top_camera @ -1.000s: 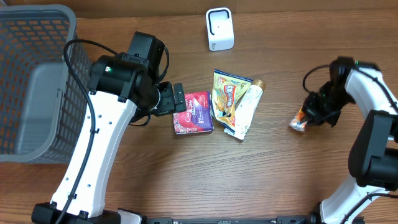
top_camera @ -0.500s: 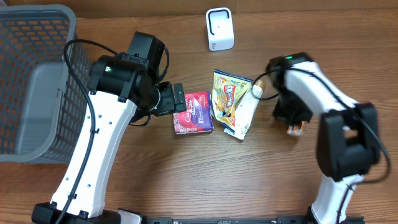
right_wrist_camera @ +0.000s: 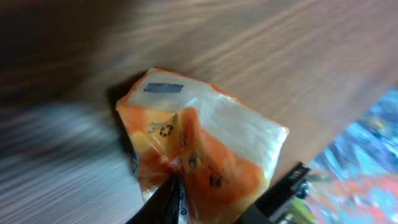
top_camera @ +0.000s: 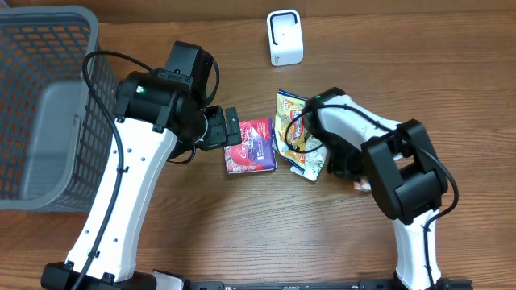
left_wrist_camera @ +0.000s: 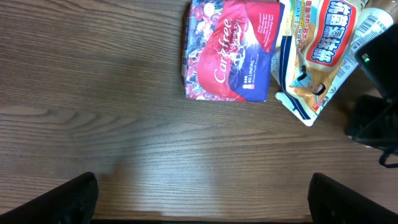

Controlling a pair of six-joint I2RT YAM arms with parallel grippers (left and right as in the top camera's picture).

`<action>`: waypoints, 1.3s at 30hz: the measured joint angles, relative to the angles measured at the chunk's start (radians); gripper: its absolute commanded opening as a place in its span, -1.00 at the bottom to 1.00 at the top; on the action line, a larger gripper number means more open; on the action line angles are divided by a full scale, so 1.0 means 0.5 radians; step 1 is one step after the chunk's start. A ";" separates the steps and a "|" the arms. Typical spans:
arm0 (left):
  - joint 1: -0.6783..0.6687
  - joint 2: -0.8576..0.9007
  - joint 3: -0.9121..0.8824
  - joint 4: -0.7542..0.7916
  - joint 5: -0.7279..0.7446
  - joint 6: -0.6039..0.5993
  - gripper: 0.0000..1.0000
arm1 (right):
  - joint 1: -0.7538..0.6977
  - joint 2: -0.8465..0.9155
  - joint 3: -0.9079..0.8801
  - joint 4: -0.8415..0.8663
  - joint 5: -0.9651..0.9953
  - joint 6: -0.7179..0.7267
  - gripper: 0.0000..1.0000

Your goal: Scan the item barcode

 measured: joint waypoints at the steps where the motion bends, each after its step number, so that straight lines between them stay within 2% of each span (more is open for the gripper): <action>1: 0.000 0.000 0.000 0.000 -0.001 0.000 1.00 | 0.021 0.002 0.032 -0.005 -0.022 -0.001 -0.53; 7: 0.000 0.000 0.000 -0.001 0.000 0.000 1.00 | 0.110 0.018 0.330 -0.120 -0.173 -0.001 -0.45; 8: 0.000 0.000 0.000 0.001 0.000 0.000 1.00 | 0.108 0.019 0.377 -0.156 -0.179 -0.001 -0.37; 9: 0.000 0.000 0.000 -0.001 0.000 0.000 1.00 | 0.105 0.024 0.422 -0.190 -0.186 -0.003 0.08; 10: 0.000 0.000 0.000 0.001 0.000 0.000 1.00 | 0.100 0.025 0.471 -0.211 -0.191 -0.018 0.24; 12: 0.000 0.000 0.000 0.000 0.000 0.000 1.00 | 0.085 0.027 0.563 -0.260 -0.204 -0.063 0.33; 13: 0.000 0.000 0.000 0.000 -0.001 0.000 1.00 | 0.070 0.027 0.623 -0.287 -0.210 -0.102 0.50; 18: 0.000 0.000 0.000 0.000 0.000 0.000 1.00 | -0.084 0.027 0.660 -0.297 -0.284 -0.275 0.49; 21: 0.000 0.000 0.000 0.000 0.000 0.000 1.00 | -0.339 0.027 0.660 -0.283 -0.472 -0.556 0.35; 24: 0.000 0.000 0.000 0.000 0.000 0.000 1.00 | -0.492 0.027 0.660 -0.281 -0.733 -0.826 0.33; 28: 0.000 0.000 0.000 0.000 -0.001 0.000 1.00 | -0.546 0.028 0.660 -0.280 -0.858 -1.025 0.27; 33: 0.000 0.000 0.000 0.000 0.000 0.000 0.99 | -0.445 0.028 0.660 -0.187 -0.917 -1.106 0.25; 39: 0.000 0.000 0.000 0.000 0.000 0.000 1.00 | -0.353 0.029 0.660 -0.090 -0.800 -0.930 0.23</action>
